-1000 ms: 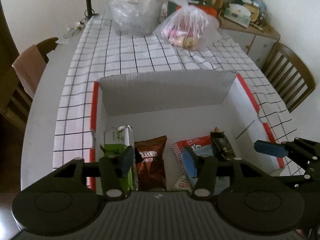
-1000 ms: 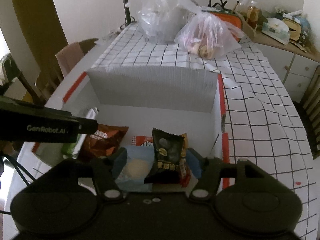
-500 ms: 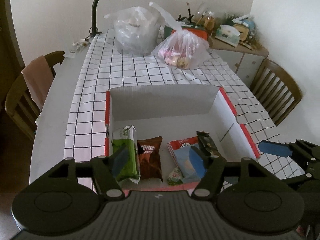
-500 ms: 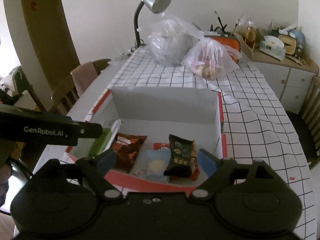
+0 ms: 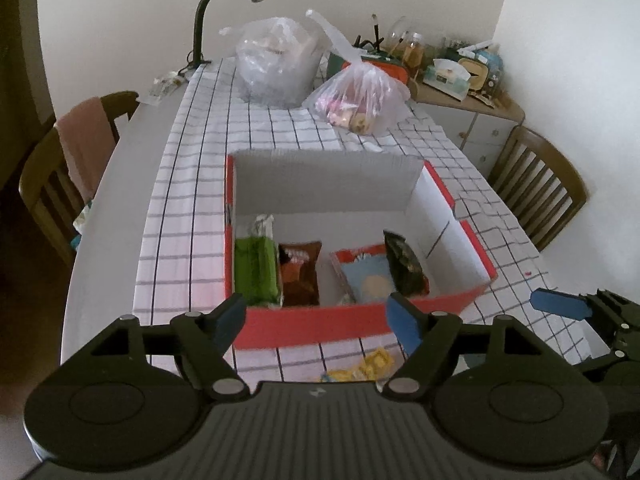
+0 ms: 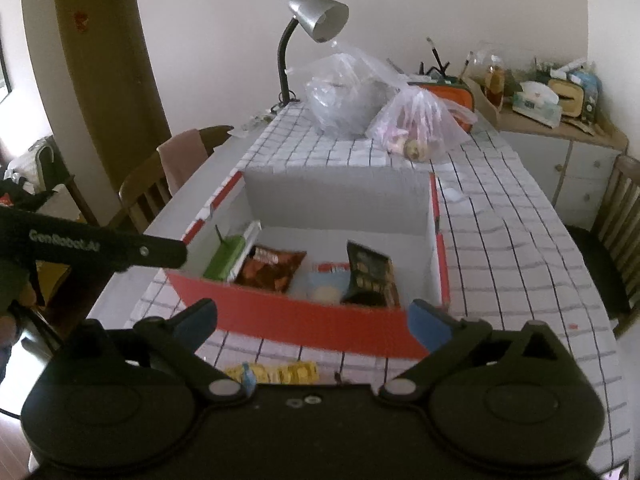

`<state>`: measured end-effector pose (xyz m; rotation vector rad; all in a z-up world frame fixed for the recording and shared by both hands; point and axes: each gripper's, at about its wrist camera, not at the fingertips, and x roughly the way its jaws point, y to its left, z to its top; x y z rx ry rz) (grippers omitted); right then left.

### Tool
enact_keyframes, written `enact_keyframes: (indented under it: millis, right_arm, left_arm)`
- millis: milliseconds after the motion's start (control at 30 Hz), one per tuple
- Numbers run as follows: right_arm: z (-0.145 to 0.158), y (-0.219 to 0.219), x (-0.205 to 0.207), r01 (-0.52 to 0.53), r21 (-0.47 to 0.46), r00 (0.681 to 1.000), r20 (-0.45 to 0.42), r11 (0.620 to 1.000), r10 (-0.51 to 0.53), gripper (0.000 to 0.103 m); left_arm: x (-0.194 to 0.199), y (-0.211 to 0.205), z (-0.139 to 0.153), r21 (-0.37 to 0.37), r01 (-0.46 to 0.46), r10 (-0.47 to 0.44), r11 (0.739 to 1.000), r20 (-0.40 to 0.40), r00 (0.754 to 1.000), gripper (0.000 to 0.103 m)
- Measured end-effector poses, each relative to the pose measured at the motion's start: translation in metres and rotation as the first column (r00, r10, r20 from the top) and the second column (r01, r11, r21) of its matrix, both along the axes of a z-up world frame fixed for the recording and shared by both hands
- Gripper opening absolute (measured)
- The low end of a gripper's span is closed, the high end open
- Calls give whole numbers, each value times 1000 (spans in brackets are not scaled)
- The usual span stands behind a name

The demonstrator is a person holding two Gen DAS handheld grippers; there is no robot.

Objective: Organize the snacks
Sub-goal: 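Withdraw both grippers from the box toward the snacks on the cloth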

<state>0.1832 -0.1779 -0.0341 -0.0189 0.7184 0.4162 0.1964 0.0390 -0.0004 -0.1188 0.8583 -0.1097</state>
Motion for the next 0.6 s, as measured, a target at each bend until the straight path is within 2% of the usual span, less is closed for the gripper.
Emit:
enact_keyframes:
  millis: [300, 600]
  right_arm:
    - [-24, -12, -27, 8, 0, 998, -57, 1000, -8, 102]
    - [-48, -13, -40, -5, -11, 994, -107, 1000, 4, 102]
  left_arm:
    - [-22, -1, -27, -18, -19, 17, 1000, -71, 997, 77]
    - [-32, -6, -70, -66, -58, 44, 996, -195, 980, 77]
